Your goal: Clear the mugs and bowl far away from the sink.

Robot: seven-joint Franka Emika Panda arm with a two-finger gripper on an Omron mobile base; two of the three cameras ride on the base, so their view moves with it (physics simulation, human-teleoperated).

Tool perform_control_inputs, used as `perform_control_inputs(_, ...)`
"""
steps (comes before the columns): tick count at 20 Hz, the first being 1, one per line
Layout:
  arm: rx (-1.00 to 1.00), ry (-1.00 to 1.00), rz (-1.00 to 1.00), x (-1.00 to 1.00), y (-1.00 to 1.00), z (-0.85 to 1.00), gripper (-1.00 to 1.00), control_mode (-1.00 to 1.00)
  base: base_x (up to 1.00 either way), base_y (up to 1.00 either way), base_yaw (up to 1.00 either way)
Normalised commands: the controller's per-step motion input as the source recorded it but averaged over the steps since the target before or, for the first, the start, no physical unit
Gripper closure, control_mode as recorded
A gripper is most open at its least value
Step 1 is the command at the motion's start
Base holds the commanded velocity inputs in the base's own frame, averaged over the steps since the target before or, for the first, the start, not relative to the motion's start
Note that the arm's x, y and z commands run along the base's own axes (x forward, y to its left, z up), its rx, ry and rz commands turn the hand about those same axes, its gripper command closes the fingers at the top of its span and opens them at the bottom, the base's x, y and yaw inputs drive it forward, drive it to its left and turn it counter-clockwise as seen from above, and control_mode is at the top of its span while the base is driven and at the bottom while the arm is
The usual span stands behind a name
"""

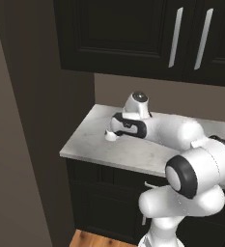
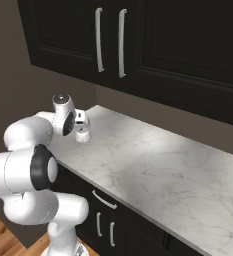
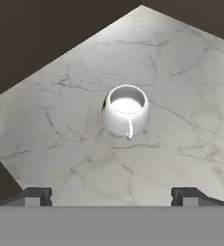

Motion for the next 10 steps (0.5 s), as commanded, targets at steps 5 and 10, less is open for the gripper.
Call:
perform_control_inputs(5, 0.00, -0.01, 0.00, -0.57, 0.00, 0.44, -1.00, -1.00, 0.00, 0.00, 0.00)
perform_control_inputs(10, 0.00, -0.17, -0.02, -0.70, 0.00, 0.20, -1.00, -1.00, 0.00, 0.00, 0.00)
